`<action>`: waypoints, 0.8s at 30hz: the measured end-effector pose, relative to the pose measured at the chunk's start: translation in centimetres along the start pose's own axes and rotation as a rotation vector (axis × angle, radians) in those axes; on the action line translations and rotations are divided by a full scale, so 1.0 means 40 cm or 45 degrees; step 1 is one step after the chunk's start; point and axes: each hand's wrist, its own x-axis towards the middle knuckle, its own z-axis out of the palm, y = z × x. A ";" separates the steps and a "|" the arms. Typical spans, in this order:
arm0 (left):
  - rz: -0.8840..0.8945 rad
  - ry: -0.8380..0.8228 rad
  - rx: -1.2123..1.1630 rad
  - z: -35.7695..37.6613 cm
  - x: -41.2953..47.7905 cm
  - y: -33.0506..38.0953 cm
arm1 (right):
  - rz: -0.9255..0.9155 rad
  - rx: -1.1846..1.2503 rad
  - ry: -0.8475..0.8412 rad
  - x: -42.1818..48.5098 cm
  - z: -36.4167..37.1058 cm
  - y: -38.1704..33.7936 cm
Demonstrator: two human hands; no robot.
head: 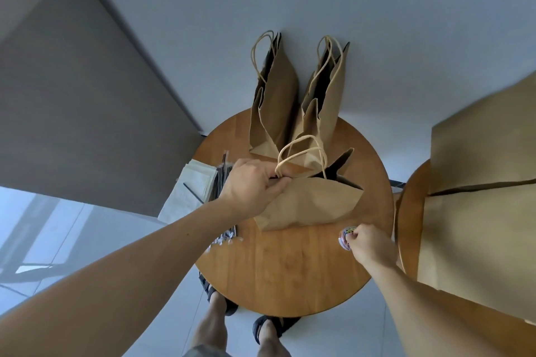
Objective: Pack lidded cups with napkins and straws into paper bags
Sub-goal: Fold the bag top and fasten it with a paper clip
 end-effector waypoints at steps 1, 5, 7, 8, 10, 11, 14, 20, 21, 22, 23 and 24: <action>-0.001 0.000 0.008 0.002 -0.002 0.000 | 0.013 -0.017 -0.005 0.007 0.005 -0.005; -0.007 0.045 0.003 0.004 -0.010 0.008 | 0.088 -0.081 -0.013 0.024 0.017 -0.014; -0.013 0.059 0.006 0.004 -0.011 0.009 | 0.107 -0.052 -0.011 0.030 0.023 -0.008; -0.018 0.045 0.016 0.005 -0.009 0.007 | 0.109 -0.019 -0.004 0.030 0.026 -0.004; -0.024 0.017 0.026 0.008 -0.006 0.005 | 0.114 0.095 0.019 0.026 0.027 0.005; -0.022 0.014 0.020 0.009 -0.005 0.006 | 0.119 0.151 0.032 0.022 0.026 0.008; -0.007 0.014 0.011 0.009 -0.005 0.013 | 0.112 0.313 0.089 0.007 0.024 0.017; -0.042 -0.029 -0.026 0.004 -0.006 0.018 | 0.024 0.664 0.197 -0.017 0.011 0.029; -0.052 -0.038 -0.021 0.003 -0.007 0.019 | 0.001 0.725 0.203 -0.024 0.008 0.031; -0.060 -0.046 -0.012 0.003 -0.008 0.019 | -0.020 0.787 0.211 -0.032 0.003 0.031; -0.068 -0.054 -0.002 0.002 -0.008 0.019 | -0.042 0.849 0.225 -0.042 -0.005 0.031; -0.076 -0.062 0.005 0.001 -0.007 0.018 | -0.072 0.913 0.245 -0.053 -0.015 0.027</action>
